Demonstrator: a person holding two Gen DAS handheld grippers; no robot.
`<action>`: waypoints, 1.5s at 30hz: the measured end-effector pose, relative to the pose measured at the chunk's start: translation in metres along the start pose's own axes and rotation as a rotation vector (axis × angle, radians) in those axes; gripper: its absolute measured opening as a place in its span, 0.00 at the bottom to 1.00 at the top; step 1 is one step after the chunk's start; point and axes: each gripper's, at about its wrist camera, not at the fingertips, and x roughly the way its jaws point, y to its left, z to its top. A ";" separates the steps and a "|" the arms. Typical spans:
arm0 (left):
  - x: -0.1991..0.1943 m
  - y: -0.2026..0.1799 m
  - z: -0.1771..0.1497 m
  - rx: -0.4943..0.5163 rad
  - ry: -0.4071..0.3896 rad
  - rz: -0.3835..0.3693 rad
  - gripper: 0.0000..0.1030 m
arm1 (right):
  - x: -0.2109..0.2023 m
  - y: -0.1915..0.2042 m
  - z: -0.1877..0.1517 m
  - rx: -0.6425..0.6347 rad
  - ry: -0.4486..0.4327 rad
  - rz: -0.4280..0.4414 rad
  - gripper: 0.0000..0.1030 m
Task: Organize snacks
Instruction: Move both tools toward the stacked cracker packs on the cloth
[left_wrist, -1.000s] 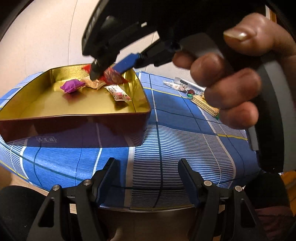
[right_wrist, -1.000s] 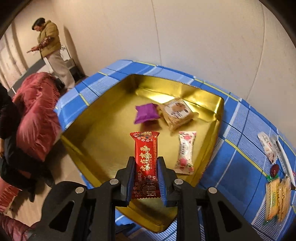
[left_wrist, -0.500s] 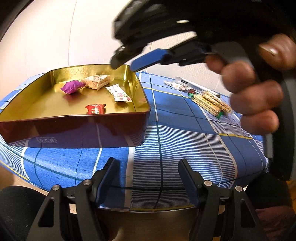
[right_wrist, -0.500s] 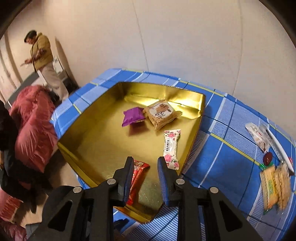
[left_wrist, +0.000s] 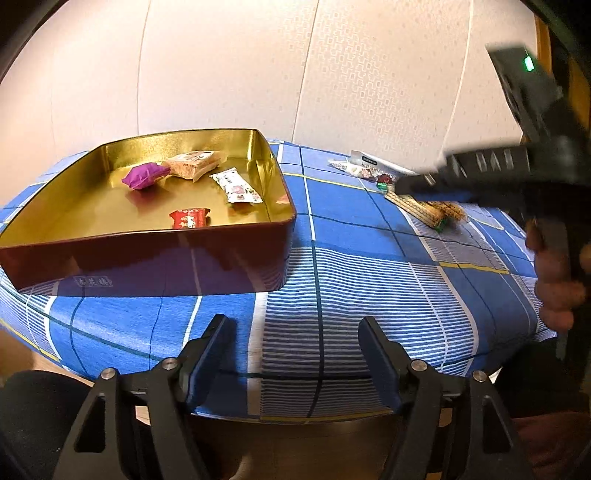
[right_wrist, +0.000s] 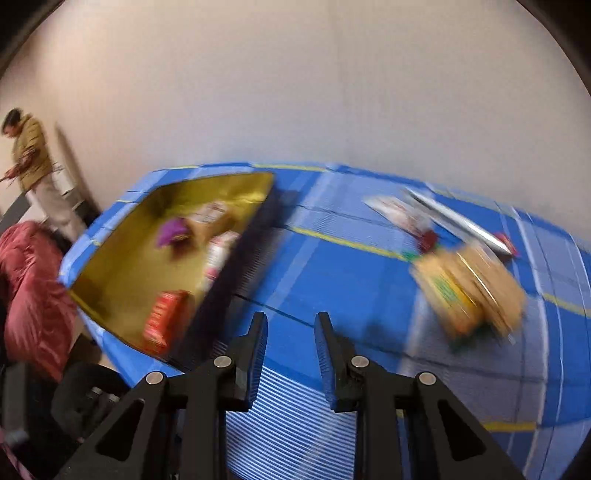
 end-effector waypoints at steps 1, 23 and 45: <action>0.000 0.000 0.000 0.003 0.001 0.003 0.71 | 0.000 -0.012 -0.006 0.029 0.009 -0.017 0.26; 0.003 -0.006 0.004 0.029 0.028 0.043 0.72 | -0.033 -0.127 -0.060 0.301 -0.046 -0.251 0.26; 0.055 -0.083 0.114 0.007 0.168 -0.175 0.66 | -0.029 -0.164 -0.081 0.402 -0.105 -0.288 0.28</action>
